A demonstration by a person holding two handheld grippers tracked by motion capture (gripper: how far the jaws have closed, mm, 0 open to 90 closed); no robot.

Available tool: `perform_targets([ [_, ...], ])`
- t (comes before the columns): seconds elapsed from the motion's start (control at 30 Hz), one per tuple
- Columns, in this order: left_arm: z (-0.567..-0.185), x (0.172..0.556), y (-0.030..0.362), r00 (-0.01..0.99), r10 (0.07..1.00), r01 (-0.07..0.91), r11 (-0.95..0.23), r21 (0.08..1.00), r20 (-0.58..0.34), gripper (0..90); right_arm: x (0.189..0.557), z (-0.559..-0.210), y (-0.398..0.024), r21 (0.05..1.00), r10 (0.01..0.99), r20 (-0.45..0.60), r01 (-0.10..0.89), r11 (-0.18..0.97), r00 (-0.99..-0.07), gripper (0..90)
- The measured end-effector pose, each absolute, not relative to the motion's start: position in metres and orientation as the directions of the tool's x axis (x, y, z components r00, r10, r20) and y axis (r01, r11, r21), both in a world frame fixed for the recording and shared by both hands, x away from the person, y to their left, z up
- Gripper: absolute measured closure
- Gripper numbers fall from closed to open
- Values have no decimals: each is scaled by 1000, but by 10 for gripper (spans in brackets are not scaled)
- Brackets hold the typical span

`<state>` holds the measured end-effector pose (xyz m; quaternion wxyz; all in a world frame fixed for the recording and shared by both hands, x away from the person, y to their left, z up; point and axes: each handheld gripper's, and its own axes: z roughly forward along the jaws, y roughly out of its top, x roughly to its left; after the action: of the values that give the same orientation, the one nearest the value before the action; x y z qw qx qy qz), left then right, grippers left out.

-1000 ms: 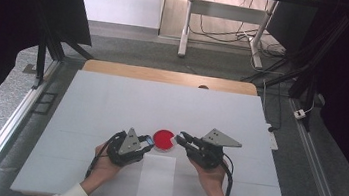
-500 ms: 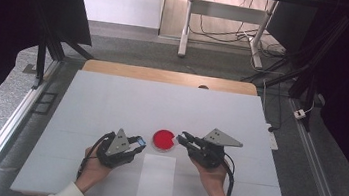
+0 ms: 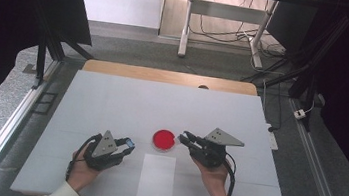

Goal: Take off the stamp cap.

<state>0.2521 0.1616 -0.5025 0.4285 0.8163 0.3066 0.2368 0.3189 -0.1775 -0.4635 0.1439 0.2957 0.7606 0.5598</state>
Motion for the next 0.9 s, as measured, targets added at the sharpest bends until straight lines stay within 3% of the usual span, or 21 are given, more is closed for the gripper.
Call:
perform_targets([
  [0.33, -504, 244, 183, 669, 735, 323, -420, 848, 109, 655, 321, -464, -178, 937, 612, 112, 289, 198, -783, 754],
  [0.9, -507, 249, 185, 672, 734, 337, -422, 842, 99, 655, 322, -463, -175, 937, 602, 97, 276, 213, -793, 753],
])
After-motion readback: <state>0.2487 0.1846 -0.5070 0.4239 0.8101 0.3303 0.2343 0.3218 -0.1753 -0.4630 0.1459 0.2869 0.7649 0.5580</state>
